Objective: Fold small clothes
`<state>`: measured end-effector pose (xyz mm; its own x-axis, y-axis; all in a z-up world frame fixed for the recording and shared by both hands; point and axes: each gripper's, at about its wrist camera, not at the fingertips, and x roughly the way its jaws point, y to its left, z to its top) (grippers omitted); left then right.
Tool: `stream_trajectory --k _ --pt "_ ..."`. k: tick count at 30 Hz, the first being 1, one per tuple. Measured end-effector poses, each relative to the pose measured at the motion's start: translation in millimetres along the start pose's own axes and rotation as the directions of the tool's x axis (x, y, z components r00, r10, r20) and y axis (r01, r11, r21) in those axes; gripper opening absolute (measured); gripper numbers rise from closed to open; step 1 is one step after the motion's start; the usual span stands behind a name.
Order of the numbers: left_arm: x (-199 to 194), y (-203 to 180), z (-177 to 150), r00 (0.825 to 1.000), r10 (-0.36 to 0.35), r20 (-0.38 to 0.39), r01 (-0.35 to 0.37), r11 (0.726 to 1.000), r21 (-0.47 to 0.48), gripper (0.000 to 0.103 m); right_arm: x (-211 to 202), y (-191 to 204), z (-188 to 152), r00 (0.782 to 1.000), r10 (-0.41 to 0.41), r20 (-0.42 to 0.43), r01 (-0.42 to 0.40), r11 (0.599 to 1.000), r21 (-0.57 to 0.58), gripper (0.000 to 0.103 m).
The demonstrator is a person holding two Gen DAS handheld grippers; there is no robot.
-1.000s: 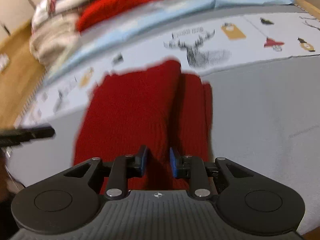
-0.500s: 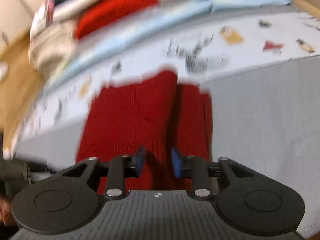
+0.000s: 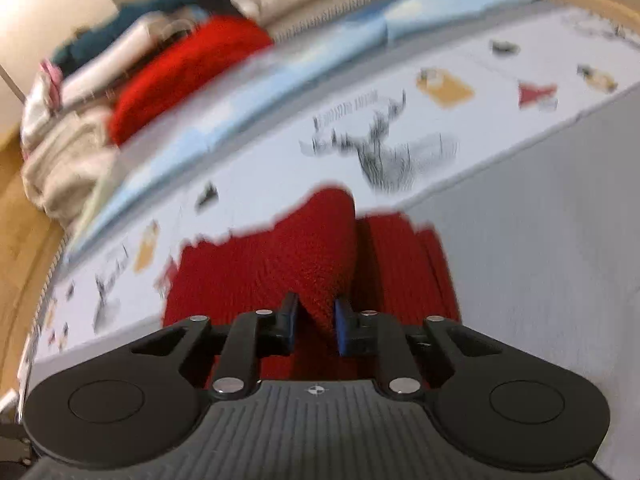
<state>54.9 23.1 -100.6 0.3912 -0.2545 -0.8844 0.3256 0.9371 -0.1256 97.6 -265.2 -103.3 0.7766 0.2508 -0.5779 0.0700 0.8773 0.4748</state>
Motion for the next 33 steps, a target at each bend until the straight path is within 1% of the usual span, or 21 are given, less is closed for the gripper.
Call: stream_trajectory --k 2,3,5,6,7,8,9,11,12,13,14,16,17,19,22,23,24,27,28,30,33 --pt "0.6 -1.8 -0.4 1.0 0.0 0.002 0.0 1.0 0.003 0.046 -3.4 -4.0 -0.6 0.998 -0.063 0.02 0.063 0.998 0.0 0.018" --pt "0.8 -2.7 -0.4 1.0 0.001 0.001 -0.001 1.0 0.004 0.046 -1.5 -6.9 -1.8 0.995 -0.095 0.007 0.095 0.995 -0.005 0.018" --pt "1.8 -4.0 -1.1 1.0 0.002 0.0 -0.002 1.0 0.005 0.046 10.6 -12.0 -7.1 0.988 -0.133 -0.076 0.13 0.991 -0.042 0.02" --pt "1.8 -3.9 -1.0 1.0 0.002 0.0 -0.002 1.0 0.005 0.046 15.8 -13.1 -10.1 0.984 -0.134 -0.12 0.128 0.99 -0.058 0.025" --pt "1.9 -4.7 -1.4 1.0 0.002 0.0 -0.002 1.0 0.004 0.046 14.9 -13.4 -11.3 0.984 -0.13 -0.125 0.122 0.99 -0.069 0.028" --pt "1.6 -5.1 -0.8 1.0 0.001 0.005 -0.001 1.0 -0.001 0.046 10.6 -12.7 -10.0 0.986 -0.128 -0.106 0.12 0.99 -0.074 0.036" --pt "1.4 -5.0 -0.2 1.0 -0.001 0.01 0.001 1.0 -0.007 0.046 4.0 -12.6 -8.9 0.989 -0.124 -0.079 0.118 0.99 -0.077 0.038" --pt "1.1 -3.6 2.3 1.0 -0.012 0.025 0.013 0.999 -0.03 0.046 -11.0 -15.0 -6.6 0.995 -0.097 -0.031 0.095 0.994 -0.062 0.038" --pt "0.5 -2.2 4.4 0.999 -0.02 0.036 0.022 0.999 -0.05 0.047 -17.1 -18.3 -5.6 0.998 -0.063 -0.027 0.062 0.997 -0.051 0.039" --pt "0.0 -1.0 6.7 0.999 -0.025 0.048 0.029 0.997 -0.07 0.048 -18.0 -22.9 -6.0 0.998 -0.024 -0.055 0.022 0.999 -0.047 0.04" --pt "-0.5 0.9 9.3 0.998 -0.03 0.061 0.036 0.995 -0.095 0.05 -13.5 -26.2 -7.3 0.994 -0.027 -0.105 0.02 0.998 -0.063 0.04" --pt "0.0 5.8 13.9 0.996 -0.043 0.082 0.055 0.986 -0.155 0.057 2.8 -34.9 -16.4 0.967 -0.119 -0.224 0.093 0.988 -0.123 0.05" --pt "0.3 8.1 15.9 0.995 -0.049 0.089 0.064 0.981 -0.183 0.061 3.8 -40.8 -17.6 0.963 -0.119 -0.241 0.098 0.99 -0.101 0.055" --pt "1.7 13.3 20.4 0.992 -0.067 0.103 0.09 0.965 -0.245 0.065 -4.7 -48.4 -9.9 0.976 -0.07 -0.206 0.063 0.997 -0.039 0.054" --pt "9.4 20.3 28.0 0.988 -0.111 0.112 0.142 0.935 -0.325 0.072 -15.2 -57.9 -2.6 0.985 -0.097 -0.144 0.099 0.995 0.006 0.055" --pt "13.0 22.5 30.6 0.987 -0.118 0.111 0.15 0.925 -0.349 0.08 -14.4 -64.1 -1.4 0.984 -0.098 -0.151 0.105 0.994 0.042 0.056" --pt "16.1 24.1 32.0 0.986 -0.122 0.11 0.154 0.916 -0.371 0.083 -12.0 -71.4 -1.3 0.982 -0.086 -0.167 0.101 0.991 0.086 0.056" --pt "33.4 33.1 36.1 0.984 -0.154 0.089 0.178 0.877 -0.447 0.083 7.2 -86.9 -2.6 0.966 -0.024 -0.257 0.075 0.979 0.191 0.058" --pt "40.9 36.7 37.5 0.983 -0.167 0.077 0.184 0.862 -0.473 0.083 13.9 -88.6 -5.1 0.957 -0.028 -0.29 0.087 0.977 0.193 0.059" --pt "57.5 44.0 39.6 0.977 -0.203 0.069 0.208 0.823 -0.529 0.088 23.0 -87.7 -14.1 0.938 -0.063 -0.342 0.128 0.977 0.173 0.062" --pt "75.9 52.7 40.3 0.961 -0.263 0.086 0.263 0.771 -0.58 0.092 30.3 -89.9 -13.7 0.937 -0.069 -0.342 0.139 0.973 0.186 0.065"
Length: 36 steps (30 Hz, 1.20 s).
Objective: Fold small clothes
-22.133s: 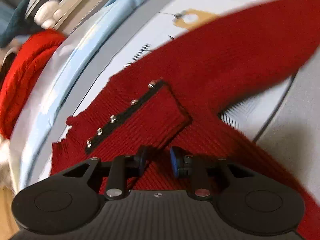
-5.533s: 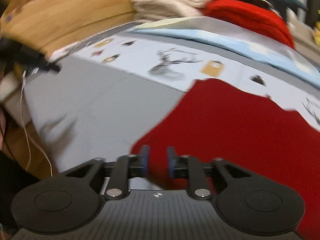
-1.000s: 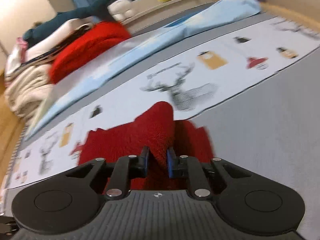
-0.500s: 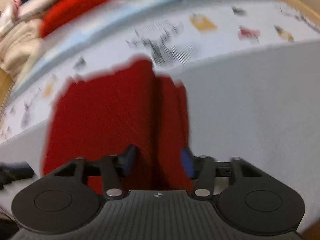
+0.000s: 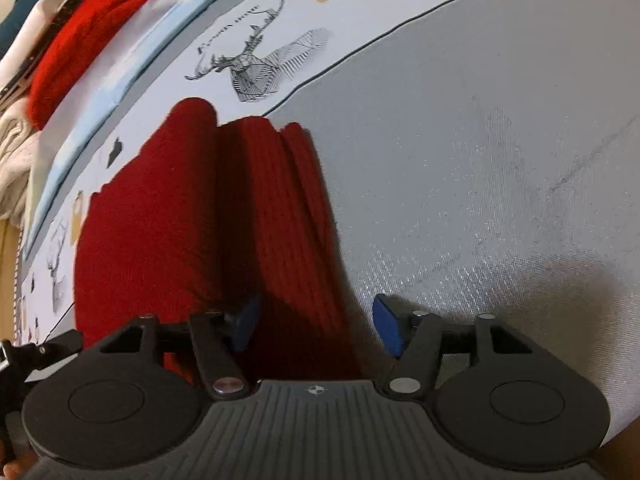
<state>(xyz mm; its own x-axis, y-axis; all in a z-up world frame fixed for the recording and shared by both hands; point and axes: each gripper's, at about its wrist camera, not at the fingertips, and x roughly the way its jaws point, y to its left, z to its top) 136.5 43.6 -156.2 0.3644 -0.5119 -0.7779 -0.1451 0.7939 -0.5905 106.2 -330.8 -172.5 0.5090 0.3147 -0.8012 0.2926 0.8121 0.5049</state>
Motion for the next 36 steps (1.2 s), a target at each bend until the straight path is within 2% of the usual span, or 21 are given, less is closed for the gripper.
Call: stream_trajectory --k 3,4,5,7,9,10,12,13,15,17,21,23,24,25,27,29,30,31,33,34,36 --pt "12.9 6.2 5.4 0.999 -0.032 -0.001 0.032 0.999 -0.032 0.095 4.4 -3.5 2.2 1.0 0.022 -0.005 -0.022 0.999 0.041 0.062" --pt "16.2 7.5 6.6 0.999 -0.041 -0.003 0.041 0.998 -0.04 0.095 5.5 -3.6 2.6 0.999 0.045 -0.004 -0.045 0.998 0.05 0.057" --pt "18.3 7.8 7.7 0.999 -0.042 -0.004 0.042 0.998 -0.048 0.094 6.0 -2.9 4.4 0.997 0.071 -0.002 -0.071 0.996 0.057 0.042" --pt "16.1 2.1 10.0 0.999 -0.036 0.008 0.037 0.999 -0.016 0.084 6.1 0.6 5.4 0.997 0.082 0.007 -0.082 0.996 0.047 0.033" --pt "7.9 -1.9 11.4 0.999 -0.03 0.026 0.029 0.999 0.02 0.066 3.3 2.8 3.8 0.997 0.08 0.021 -0.081 0.996 0.042 0.023" --pt "1.6 -4.5 12.8 0.999 -0.028 0.036 0.027 0.999 0.031 0.063 2.6 5.7 4.1 0.997 0.077 0.03 -0.078 0.996 0.039 0.022" --pt "-15.8 -14.7 17.8 0.995 -0.016 0.094 0.005 0.993 0.121 0.058 -1.4 12.9 3.9 0.994 0.088 0.058 -0.089 0.996 0.031 0.019" --pt "-25.2 -17.6 20.8 0.991 -0.007 0.131 -0.014 0.987 0.16 0.058 -2.3 16.6 4.6 0.992 0.107 0.071 -0.109 0.994 0.029 0.019" --pt "-42.0 -15.4 29.7 0.983 0.003 0.181 -0.035 0.984 0.176 0.057 -2.6 28.7 5.5 0.981 0.17 0.097 -0.173 0.985 0.019 0.018" --pt "-61.8 -9.9 39.5 0.969 0.006 0.246 -0.056 0.979 0.195 0.056 0.4 45.4 4.7 0.97 0.217 0.113 -0.217 0.976 -0.01 0.017" --pt "-103.2 9.0 57.3 0.924 0.031 0.381 -0.107 0.978 0.181 0.054 12.2 86.8 -4.5 0.946 0.29 0.145 -0.286 0.957 -0.049 0.017" --pt "-124.8 21.4 61.8 0.885 0.056 0.463 -0.143 0.977 0.156 0.061 22.3 108.5 -7.8 0.947 0.28 0.16 -0.273 0.96 -0.066 0.018" --pt "-132.6 28.2 63.2 0.877 0.067 0.477 -0.15 0.979 0.138 0.064 27.9 118.3 -8.8 0.956 0.247 0.16 -0.238 0.968 -0.077 0.021" --pt "-138.1 35.0 64.3 0.88 0.071 0.47 -0.145 0.982 0.123 0.064 31.6 124.8 -12.5 0.965 0.205 0.164 -0.193 0.978 -0.084 0.025" --pt "-140.4 46.0 61.8 0.911 0.073 0.406 -0.13 0.985 0.113 0.064 38.0 129.7 -13.7 0.971 0.172 0.166 -0.164 0.985 -0.06 0.026" --pt "-138.6 51.4 54.4 0.94 0.076 0.333 -0.132 0.98 0.149 0.064 29.3 130.0 -15.6 0.967 0.142 0.211 -0.132 0.989 -0.062 0.026" --pt "-135.0 49.4 51.2 0.946 0.09 0.312 -0.149 0.974 0.171 0.064 21.3 131.5 -15.6 0.959 0.131 0.249 -0.114 0.99 -0.08 0.028" --pt "-132.7 49.8 46.3 0.95 0.106 0.295 -0.168 0.966 0.194 0.065 14.1 132.1 -16.3 0.952 0.143 0.271 -0.121 0.988 -0.097 0.03" --pt "-125.6 50.9 38.1 0.958 0.126 0.256 -0.185 0.958 0.219 0.067 6.2 135.6 -19.0 0.939 0.225 0.261 -0.195 0.971 -0.137 0.039" --pt "-121.4 54.6 36.8 0.965 0.129 0.23 -0.18 0.96 0.215 0.067 4.8 138.4 -22.0 0.934 0.278 0.224 -0.247 0.956 -0.16 0.041" --pt "-110.1 66.4 29.7 0.976 0.149 0.158 -0.178 0.965 0.193 0.068 8.6 144.2 -29.0 0.932 0.342 0.124 -0.317 0.93 -0.185 0.054"
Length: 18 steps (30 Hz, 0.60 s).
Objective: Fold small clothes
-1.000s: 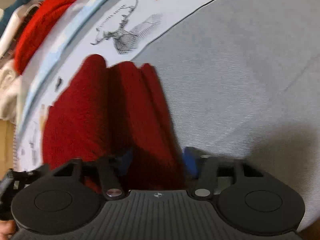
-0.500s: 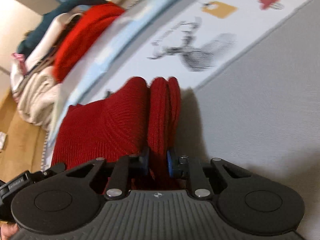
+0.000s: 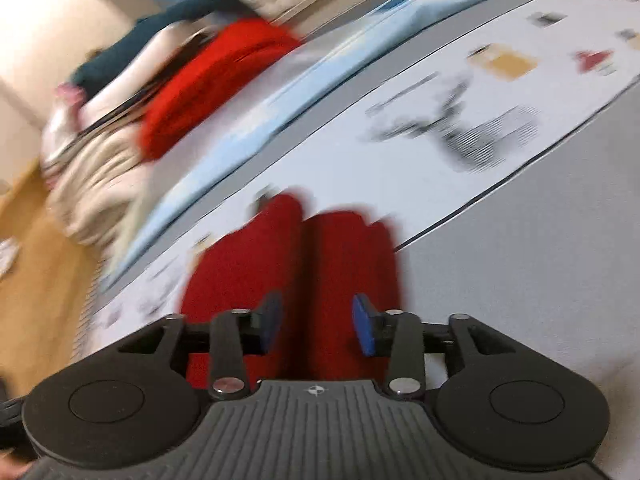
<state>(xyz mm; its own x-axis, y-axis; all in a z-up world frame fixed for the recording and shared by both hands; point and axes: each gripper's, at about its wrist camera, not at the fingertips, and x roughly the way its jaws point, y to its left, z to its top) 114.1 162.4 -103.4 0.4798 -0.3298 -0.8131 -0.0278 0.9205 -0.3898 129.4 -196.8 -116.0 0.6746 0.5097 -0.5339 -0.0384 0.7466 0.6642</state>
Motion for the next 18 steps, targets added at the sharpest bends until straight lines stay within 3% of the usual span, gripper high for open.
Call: stream_trajectory --k 2,4,6,10,14,18 --pt "15.0 5.6 -6.1 0.997 0.031 -0.064 -0.032 0.999 -0.015 0.068 9.1 6.0 -8.1 0.995 0.037 -0.096 -0.04 0.999 -0.024 0.057" --pt "25.8 6.6 -10.3 0.994 0.042 -0.105 -0.044 0.999 -0.019 0.068 14.6 14.1 -15.3 0.989 0.02 -0.147 -0.034 0.995 -0.094 0.056" --pt "30.2 -0.1 -14.5 0.993 0.017 -0.115 -0.018 1.0 -0.005 0.067 17.2 18.3 -21.7 0.983 -0.036 -0.181 0.005 0.985 -0.172 0.019" --pt "27.3 -17.4 -20.6 0.997 -0.009 -0.079 0.014 0.997 0.073 0.064 -3.8 3.1 -8.0 0.996 -0.06 -0.06 0.054 0.994 -0.096 0.018" --pt "42.0 -19.6 -31.9 0.981 0.108 -0.162 -0.085 0.986 0.14 0.071 11.6 -1.7 -14.1 0.974 -0.154 -0.165 0.127 0.979 -0.161 0.023" --pt "35.4 -21.0 -31.2 0.983 0.114 -0.141 -0.091 0.984 0.156 0.071 13.4 -6.0 -16.8 0.962 -0.189 -0.195 0.156 0.972 -0.173 0.033"
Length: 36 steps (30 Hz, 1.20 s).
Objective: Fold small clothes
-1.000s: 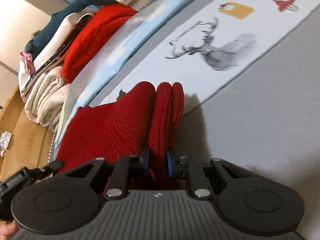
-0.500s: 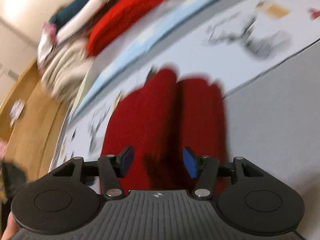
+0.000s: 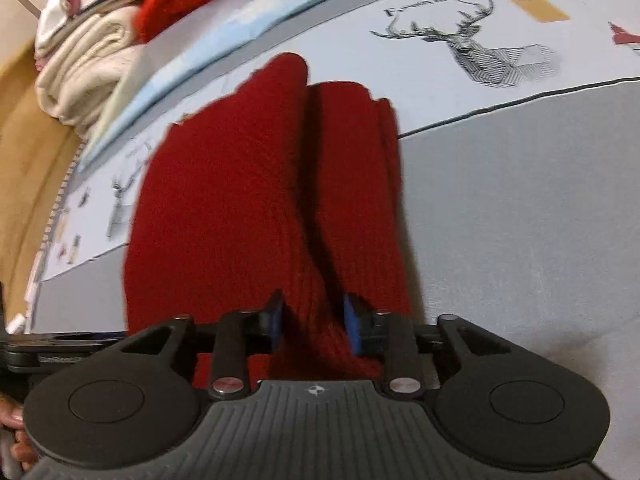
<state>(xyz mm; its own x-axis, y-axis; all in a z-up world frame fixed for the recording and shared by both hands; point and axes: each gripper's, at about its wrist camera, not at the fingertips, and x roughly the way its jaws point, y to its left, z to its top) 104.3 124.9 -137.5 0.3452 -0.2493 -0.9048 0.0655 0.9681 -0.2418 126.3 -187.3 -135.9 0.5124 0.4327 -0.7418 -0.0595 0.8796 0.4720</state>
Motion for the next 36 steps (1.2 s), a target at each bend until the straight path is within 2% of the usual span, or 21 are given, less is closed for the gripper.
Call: stream_trajectory --k 2,4,5,6,8,10,12,14,17,20,24,28,33,36 --pt "-8.4 -4.1 -3.1 0.999 0.016 0.028 -0.017 1.0 0.022 0.071 -4.3 3.4 0.1 1.0 -0.017 0.001 0.017 1.0 -0.021 0.038" --pt "-23.8 -14.1 -4.1 0.993 0.077 0.088 -0.082 0.995 0.064 0.071 -13.0 4.9 -3.9 0.999 -0.051 0.01 0.051 0.998 -0.036 0.049" --pt "-34.5 -19.6 -8.2 0.983 0.122 0.138 -0.137 0.986 0.099 0.074 -20.2 6.9 -7.4 0.997 -0.072 0.027 0.074 0.996 -0.051 0.055" --pt "-44.7 -24.3 -12.5 0.973 0.149 0.178 -0.171 0.978 0.119 0.081 -27.5 10.6 -8.3 0.994 -0.095 0.049 0.098 0.992 -0.073 0.059" --pt "-69.4 -31.8 -22.9 0.946 0.182 0.267 -0.221 0.968 0.123 0.085 -46.5 18.1 -14.2 0.984 -0.136 0.113 0.15 0.98 -0.13 0.059" --pt "-91.0 -39.5 -34.5 0.927 0.192 0.322 -0.239 0.965 0.111 0.086 -63.1 26.3 -22.1 0.965 -0.185 0.186 0.218 0.96 -0.176 0.062" --pt "-112.0 -48.4 -52.2 0.902 0.211 0.378 -0.266 0.959 0.101 0.089 -83.2 33.1 -36.8 0.945 -0.211 0.25 0.263 0.944 -0.197 0.072" --pt "-130.3 -56.6 -75.7 0.874 0.223 0.432 -0.29 0.952 0.096 0.089 -102.0 39.0 -52.0 0.927 -0.217 0.307 0.286 0.937 -0.203 0.074" --pt "-148.0 -69.4 -113.6 0.848 0.243 0.471 -0.297 0.954 0.043 0.091 -128.0 44.7 -76.2 0.909 -0.201 0.365 0.286 0.938 -0.195 0.076" --pt "-154.0 -88.4 -142.4 0.852 0.249 0.461 -0.285 0.959 0.008 0.091 -147.7 50.6 -99.4 0.893 -0.208 0.4 0.31 0.928 -0.209 0.086" --pt "-164.6 -106.5 -180.0 0.855 0.248 0.456 -0.274 0.962 -0.009 0.091 -169.8 55.7 -126.3 0.884 -0.208 0.418 0.313 0.928 -0.2 0.09" --pt "-167.4 -112.4 -208.9 0.845 0.25 0.472 -0.267 0.963 -0.033 0.091 -180.6 57.4 -148.9 0.892 -0.187 0.411 0.285 0.939 -0.192 0.092" --pt "-151.8 -112.0 -212.0 0.866 0.23 0.444 -0.226 0.972 -0.062 0.091 -176.8 63.5 -157.8 0.896 -0.179 0.408 0.288 0.931 -0.224 0.092" --pt "-149.2 -116.0 -207.6 0.85 0.223 0.478 -0.235 0.971 -0.036 0.091 -170.5 67.8 -157.2 0.899 -0.173 0.402 0.285 0.928 -0.238 0.092"
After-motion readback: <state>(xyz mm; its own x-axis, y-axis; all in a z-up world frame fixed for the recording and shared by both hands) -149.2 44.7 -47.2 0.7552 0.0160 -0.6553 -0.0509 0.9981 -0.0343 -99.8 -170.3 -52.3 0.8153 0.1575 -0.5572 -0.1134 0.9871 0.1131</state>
